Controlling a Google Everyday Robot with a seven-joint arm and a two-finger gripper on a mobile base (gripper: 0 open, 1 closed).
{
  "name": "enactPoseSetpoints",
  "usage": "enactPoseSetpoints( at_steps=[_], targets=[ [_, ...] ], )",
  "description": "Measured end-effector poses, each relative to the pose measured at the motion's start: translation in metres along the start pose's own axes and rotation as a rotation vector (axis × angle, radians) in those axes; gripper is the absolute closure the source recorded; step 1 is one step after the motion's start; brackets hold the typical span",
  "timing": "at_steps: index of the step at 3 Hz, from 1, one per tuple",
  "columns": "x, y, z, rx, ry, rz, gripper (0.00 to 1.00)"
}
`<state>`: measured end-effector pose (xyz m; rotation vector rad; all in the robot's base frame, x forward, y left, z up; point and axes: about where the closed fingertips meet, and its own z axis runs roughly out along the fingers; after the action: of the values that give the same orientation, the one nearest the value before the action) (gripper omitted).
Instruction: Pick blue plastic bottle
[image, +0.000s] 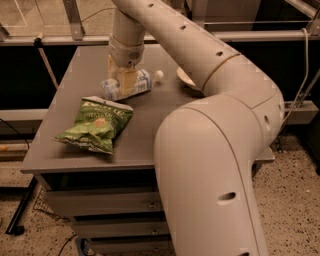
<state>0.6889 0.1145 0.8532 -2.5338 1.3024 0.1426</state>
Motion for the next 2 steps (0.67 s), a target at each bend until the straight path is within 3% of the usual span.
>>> enactPoseSetpoints(
  at_steps=[2],
  targets=[
    [-0.0011,-0.0067,0.0071,0.016,-0.004,-0.001,0.92]
  ],
)
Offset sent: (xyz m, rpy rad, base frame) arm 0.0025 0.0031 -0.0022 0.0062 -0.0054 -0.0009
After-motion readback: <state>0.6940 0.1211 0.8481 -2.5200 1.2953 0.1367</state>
